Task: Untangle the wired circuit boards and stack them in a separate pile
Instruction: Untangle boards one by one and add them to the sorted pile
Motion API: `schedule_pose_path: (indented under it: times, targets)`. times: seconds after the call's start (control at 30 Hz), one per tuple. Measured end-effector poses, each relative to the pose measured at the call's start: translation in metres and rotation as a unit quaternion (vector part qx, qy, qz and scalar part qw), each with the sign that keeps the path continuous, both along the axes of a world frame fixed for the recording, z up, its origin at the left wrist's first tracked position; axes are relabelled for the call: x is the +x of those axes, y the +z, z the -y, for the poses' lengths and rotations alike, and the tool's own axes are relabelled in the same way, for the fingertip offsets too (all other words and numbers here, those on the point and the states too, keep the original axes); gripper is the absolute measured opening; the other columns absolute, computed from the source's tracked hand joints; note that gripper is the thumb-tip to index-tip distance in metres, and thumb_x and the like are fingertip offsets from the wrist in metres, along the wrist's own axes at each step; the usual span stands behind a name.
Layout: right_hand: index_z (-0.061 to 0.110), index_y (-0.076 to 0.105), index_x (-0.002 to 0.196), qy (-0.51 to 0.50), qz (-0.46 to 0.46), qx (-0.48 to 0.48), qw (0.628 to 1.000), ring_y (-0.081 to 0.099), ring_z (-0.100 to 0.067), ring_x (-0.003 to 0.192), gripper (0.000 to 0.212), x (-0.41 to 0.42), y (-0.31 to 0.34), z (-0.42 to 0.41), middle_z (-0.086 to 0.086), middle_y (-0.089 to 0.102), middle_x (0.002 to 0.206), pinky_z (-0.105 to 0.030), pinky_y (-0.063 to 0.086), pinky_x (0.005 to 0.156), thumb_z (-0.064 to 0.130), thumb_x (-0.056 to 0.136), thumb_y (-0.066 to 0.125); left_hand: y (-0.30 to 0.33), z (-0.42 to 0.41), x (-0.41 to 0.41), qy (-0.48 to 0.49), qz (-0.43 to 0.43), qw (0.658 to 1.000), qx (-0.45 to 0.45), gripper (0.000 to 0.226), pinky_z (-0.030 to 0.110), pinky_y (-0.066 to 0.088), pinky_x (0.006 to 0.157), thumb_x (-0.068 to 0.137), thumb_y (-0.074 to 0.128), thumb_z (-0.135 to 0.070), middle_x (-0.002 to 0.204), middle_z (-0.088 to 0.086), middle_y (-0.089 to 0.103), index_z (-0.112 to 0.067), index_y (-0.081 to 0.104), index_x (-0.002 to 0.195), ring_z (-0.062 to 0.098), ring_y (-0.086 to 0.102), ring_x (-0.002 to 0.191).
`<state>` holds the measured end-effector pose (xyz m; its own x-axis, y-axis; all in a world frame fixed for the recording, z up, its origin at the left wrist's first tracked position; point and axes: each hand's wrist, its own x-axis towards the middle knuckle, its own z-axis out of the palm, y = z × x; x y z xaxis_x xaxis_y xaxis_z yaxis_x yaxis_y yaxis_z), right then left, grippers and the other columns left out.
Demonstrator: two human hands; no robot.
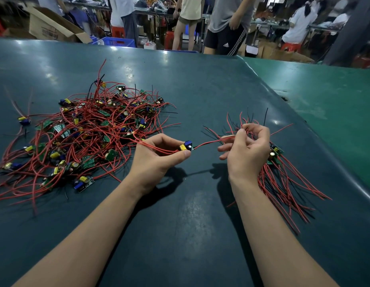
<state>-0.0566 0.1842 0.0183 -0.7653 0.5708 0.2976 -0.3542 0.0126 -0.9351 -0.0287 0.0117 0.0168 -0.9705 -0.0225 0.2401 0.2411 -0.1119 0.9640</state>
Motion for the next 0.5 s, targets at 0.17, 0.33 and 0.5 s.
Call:
schedule_pose_path:
  times: [0.17, 0.33, 0.5]
  targets:
    - [0.018, 0.042, 0.099, 0.053, 0.016, -0.066, 0.996, 0.058, -0.022, 0.036, 0.008, 0.002, 0.005, 0.003, -0.009, 0.071, 0.069, -0.023, 0.041, 0.033, 0.012, 0.101, 0.046, -0.001, 0.002, -0.002, 0.016, 0.004, 1.0, 0.022, 0.019, 0.016, 0.051, 0.064, 0.068, 0.081, 0.003, 0.072, -0.002, 0.074, -0.009, 0.07, 0.078, 0.006, 0.065, 0.065]
    - [0.005, 0.043, 0.127, 0.263, 0.119, -0.144, 0.946, 0.047, -0.009, 0.039, 0.061, 0.013, 0.004, 0.017, -0.005, 0.065, 0.072, -0.015, 0.028, 0.031, 0.046, 0.087, 0.061, -0.003, 0.006, -0.007, 0.033, 0.025, 0.994, 0.097, 0.02, 0.033, 0.053, 0.081, 0.058, 0.082, -0.014, 0.076, 0.0, 0.073, -0.016, 0.073, 0.076, 0.014, 0.066, 0.072]
    - [0.014, 0.07, 0.097, 0.336, 0.127, -0.061, 0.931, 0.041, -0.005, 0.04, 0.011, 0.026, -0.004, 0.033, 0.005, 0.058, 0.057, -0.014, 0.027, 0.033, 0.017, 0.097, 0.059, -0.003, 0.005, -0.005, -0.017, 0.013, 0.999, 0.027, 0.024, 0.022, 0.055, 0.074, 0.059, 0.083, -0.015, 0.081, 0.004, 0.075, -0.016, 0.073, 0.081, 0.014, 0.069, 0.076]
